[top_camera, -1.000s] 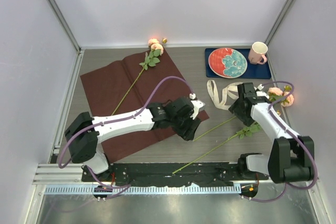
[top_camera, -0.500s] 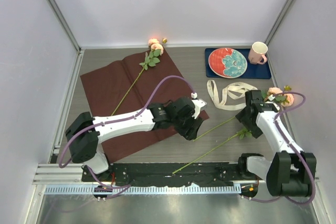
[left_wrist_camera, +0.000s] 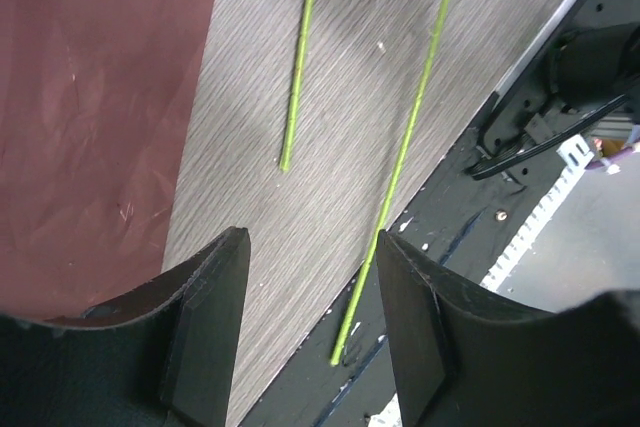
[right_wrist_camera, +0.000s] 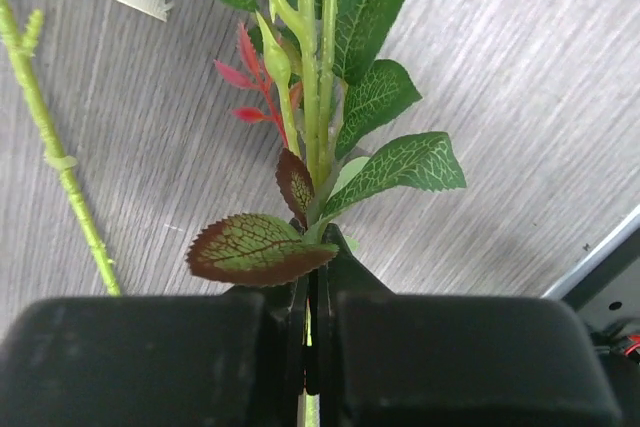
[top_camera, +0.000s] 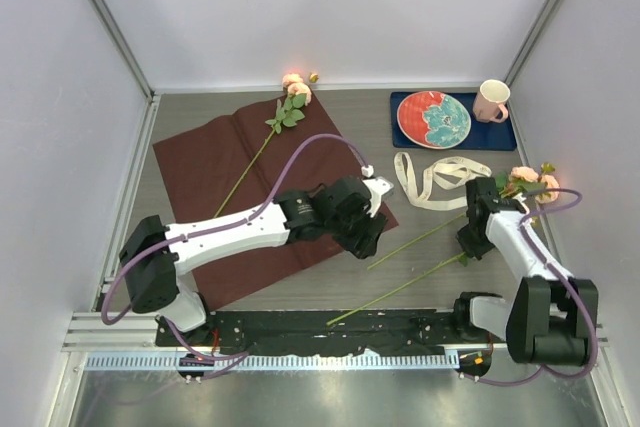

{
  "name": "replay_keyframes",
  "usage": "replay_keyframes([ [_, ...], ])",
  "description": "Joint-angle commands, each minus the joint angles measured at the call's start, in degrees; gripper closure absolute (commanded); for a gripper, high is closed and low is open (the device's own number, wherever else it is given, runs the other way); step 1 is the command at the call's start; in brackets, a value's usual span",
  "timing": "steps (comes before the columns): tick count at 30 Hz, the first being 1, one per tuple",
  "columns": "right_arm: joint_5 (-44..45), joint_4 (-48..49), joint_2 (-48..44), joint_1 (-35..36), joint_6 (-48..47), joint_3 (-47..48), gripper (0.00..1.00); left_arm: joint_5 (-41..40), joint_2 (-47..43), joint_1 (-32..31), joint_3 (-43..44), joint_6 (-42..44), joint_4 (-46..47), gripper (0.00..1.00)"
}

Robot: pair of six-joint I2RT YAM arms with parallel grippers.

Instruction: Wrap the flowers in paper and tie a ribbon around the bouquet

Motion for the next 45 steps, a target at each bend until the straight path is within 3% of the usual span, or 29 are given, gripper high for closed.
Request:
replay_keyframes([
  [1,5.74,-5.72,-8.86,-0.32,3.97,3.59,1.0,2.74,-0.06,0.0,4.92,0.6,0.09,0.42],
  [4,8.3,-9.51,-16.42,-0.32,2.93,7.8,1.0,7.93,1.25,0.26,6.85,2.1,0.8,0.42],
  [9,1.47,-0.92,-28.01,-0.23,-10.06,12.65,1.0,14.59,4.59,4.21,13.51,0.26,0.54,0.39],
  [10,-1.59,2.06,-29.43,-0.23,-13.57,12.66,1.0,16.27,6.51,5.18,14.75,-0.53,0.62,0.31],
  [13,-15.29,14.17,-28.13,3.63,-20.54,12.84,1.0,22.68,8.99,8.61,18.98,-4.13,0.88,0.29],
  [16,-30.07,19.21,-25.06,5.92,-19.76,12.66,1.0,24.29,10.75,10.02,21.17,-4.75,2.47,0.29],
  [23,-40.82,28.26,-21.71,9.17,-13.43,12.92,1.0,23.41,11.37,10.2,20.31,-8.0,4.3,0.32],
  [31,-41.79,31.88,-21.62,11.9,-9.04,11.96,1.0,27.89,9.96,10.02,14.68,-13.54,12.22,0.44],
  [32,-42.14,31.97,-21.71,12.07,-8.51,11.96,1.0,27.46,9.79,9.76,14.59,-13.54,12.75,0.49],
  [33,-42.06,32.15,-21.88,12.25,-8.51,12.04,1.0,26.93,9.7,9.84,14.85,-13.11,12.06,0.64],
  [34,-41.79,31.8,-21.97,12.34,-8.59,12.39,1.0,24.32,9.52,9.85,15.2,-12.15,10.66,0.72],
  [35,-39.96,30.93,-22.15,12.34,-10.07,12.83,0.98,22.2,9.35,9.93,16.51,-9.53,6.64,0.82],
  [36,-38.64,29.35,-21.89,12.34,-11.31,13.53,0.87,19.92,9.26,10.11,17.56,-7.67,3.82,0.98],
  [37,-38.02,25.42,-20.75,12.34,-13.15,15.89,0.7,14.24,9.34,10.46,18.88,-5.91,0.48,1.0],
  [38,-37.66,23.12,-19.7,12.34,-15.95,17.39,0.46,11.31,9.69,11.59,22.29,-3.98,-7.3,1.0],
  [39,-35.75,20.22,-18.56,12.34,-20.59,19.15,0.39,6.84,9.78,12.21,24.15,1.08,-11.38,1.0],
  [41,-33.1,12.57,-15.48,12.34,-24.48,23.28,0.28,-3.25,10.57,14.75,27.75,6.2,-21.55,1.0],
  [45,-29.76,10.35,-15.03,12.34,-27.67,23.47,0.26,-9.02,16.96,23.8,36.02,17.89,-29.07,1.0],
])
